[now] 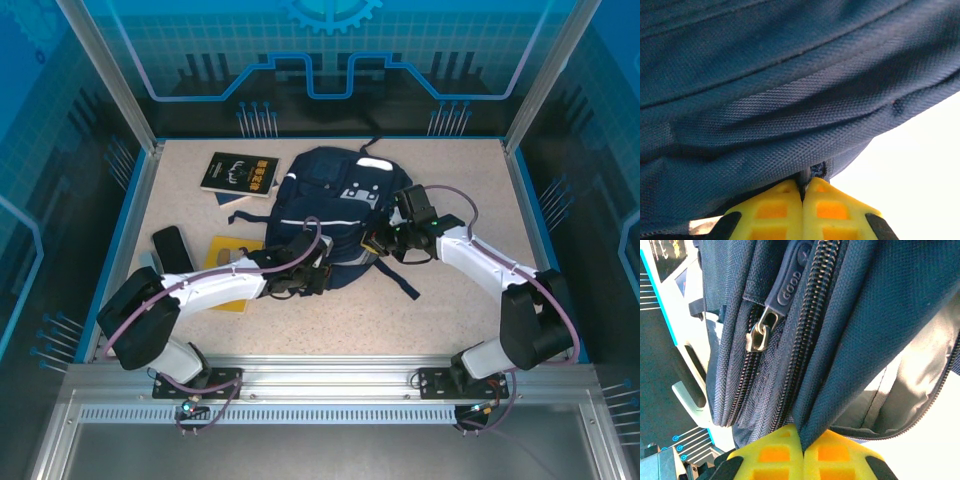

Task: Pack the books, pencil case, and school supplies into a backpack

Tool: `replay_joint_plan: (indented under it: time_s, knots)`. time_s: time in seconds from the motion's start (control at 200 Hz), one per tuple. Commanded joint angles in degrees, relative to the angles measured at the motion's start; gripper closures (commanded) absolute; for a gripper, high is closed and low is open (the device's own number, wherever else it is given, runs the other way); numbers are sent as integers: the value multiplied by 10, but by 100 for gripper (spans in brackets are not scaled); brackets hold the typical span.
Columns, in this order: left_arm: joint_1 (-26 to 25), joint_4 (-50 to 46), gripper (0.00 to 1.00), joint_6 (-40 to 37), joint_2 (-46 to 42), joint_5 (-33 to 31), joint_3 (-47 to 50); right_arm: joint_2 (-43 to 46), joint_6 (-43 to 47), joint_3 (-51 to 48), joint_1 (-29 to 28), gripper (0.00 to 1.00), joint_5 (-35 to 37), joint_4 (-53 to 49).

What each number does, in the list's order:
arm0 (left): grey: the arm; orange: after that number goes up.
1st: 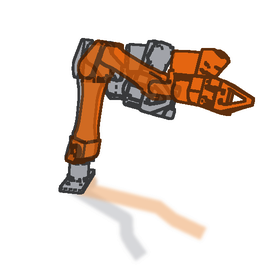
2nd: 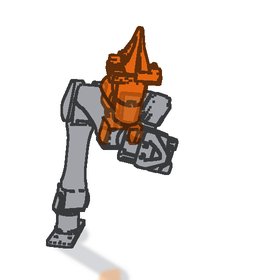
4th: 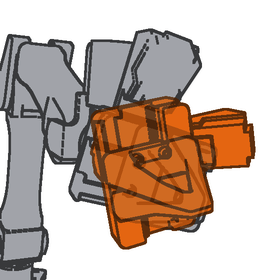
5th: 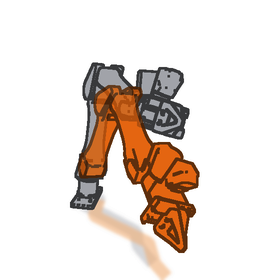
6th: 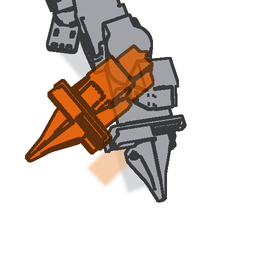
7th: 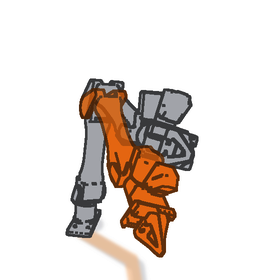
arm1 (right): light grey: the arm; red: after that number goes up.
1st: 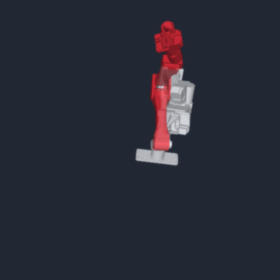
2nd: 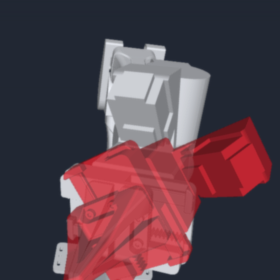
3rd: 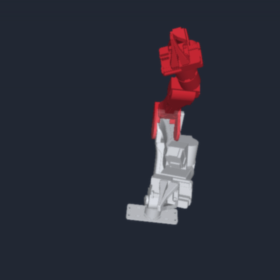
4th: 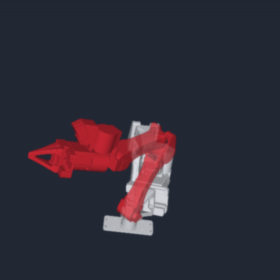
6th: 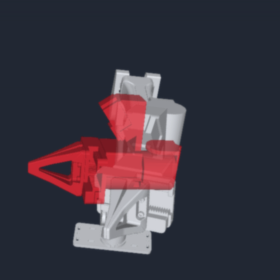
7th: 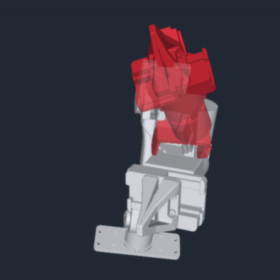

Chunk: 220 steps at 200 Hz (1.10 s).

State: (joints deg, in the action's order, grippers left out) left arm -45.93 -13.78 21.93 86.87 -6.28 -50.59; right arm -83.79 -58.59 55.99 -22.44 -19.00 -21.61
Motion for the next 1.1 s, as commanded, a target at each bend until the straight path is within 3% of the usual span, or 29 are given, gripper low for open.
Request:
replay_joint_plan:
  time_s: [0.0,0.385,0.57,0.71,0.845,0.975,1.096]
  knots:
    - [1,2,100,-14,-22,-33,3,28,20,18,11,100,24,-25]
    - [5,-8,100,-17,-55,-65,43,34,60,-13,98,100,72,-43]
    - [5,36,100,-26,-24,-12,19,12,95,-13,115,100,44,-26]
    - [0,82,100,-45,-12,50,-8,29,107,-20,115,74,16,-36]
    - [-13,101,100,-59,4,86,-40,89,99,-43,121,42,52,-78]
    - [-30,116,100,-62,31,111,-69,142,87,-53,133,31,71,-119]
    - [-46,128,100,-58,70,131,-102,181,71,-70,136,29,92,-159]
